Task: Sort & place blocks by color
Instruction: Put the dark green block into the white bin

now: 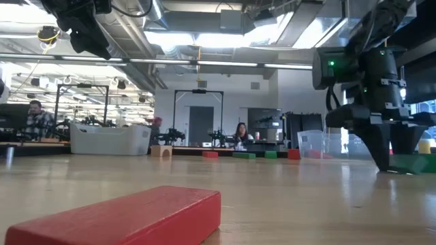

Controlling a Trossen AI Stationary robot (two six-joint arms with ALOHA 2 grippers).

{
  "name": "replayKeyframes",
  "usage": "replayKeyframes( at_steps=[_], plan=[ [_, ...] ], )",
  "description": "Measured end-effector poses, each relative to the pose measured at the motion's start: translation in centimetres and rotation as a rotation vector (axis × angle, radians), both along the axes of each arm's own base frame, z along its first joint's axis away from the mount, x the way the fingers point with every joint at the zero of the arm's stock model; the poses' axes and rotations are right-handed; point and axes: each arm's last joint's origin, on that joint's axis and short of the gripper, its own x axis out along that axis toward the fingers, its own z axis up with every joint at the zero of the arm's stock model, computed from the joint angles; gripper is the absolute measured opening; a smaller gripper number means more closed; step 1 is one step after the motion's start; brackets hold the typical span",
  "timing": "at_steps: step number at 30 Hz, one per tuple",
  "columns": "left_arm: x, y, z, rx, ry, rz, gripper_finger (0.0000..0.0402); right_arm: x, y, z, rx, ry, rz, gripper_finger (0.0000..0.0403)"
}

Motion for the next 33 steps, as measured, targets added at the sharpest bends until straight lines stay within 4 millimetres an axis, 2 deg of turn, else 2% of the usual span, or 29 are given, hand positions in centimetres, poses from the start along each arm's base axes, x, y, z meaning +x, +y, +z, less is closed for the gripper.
replayKeyframes(
  at_steps=[7, 12, 21, 27, 33],
  plan=[
    [0.0, 0.0, 0.0, -0.016, -0.003, 0.012, 0.0195, -0.2, 0.0, -0.3, 0.007, 0.000, 0.002, 0.0153],
    [0.0, 0.0, 0.0, -0.015, -0.004, 0.012, 0.0195, -0.2, 0.0, -0.3, 0.005, -0.002, 0.003, 0.0101],
    [0.0, 0.0, 0.0, -0.015, -0.004, 0.012, 0.0195, 0.3, 0.0, 0.4, -0.005, -0.013, 0.146, 0.0099],
    [0.0, 0.0, 0.0, -0.014, -0.003, 0.012, 0.0195, 2.1, 0.3, 3.7, -0.013, -0.045, 0.317, 0.0099],
    [0.0, 0.0, 0.0, -0.018, -0.006, 0.002, 0.0195, 3.7, 1.9, 9.1, -0.071, -0.029, 0.460, 0.0099]
  ],
)
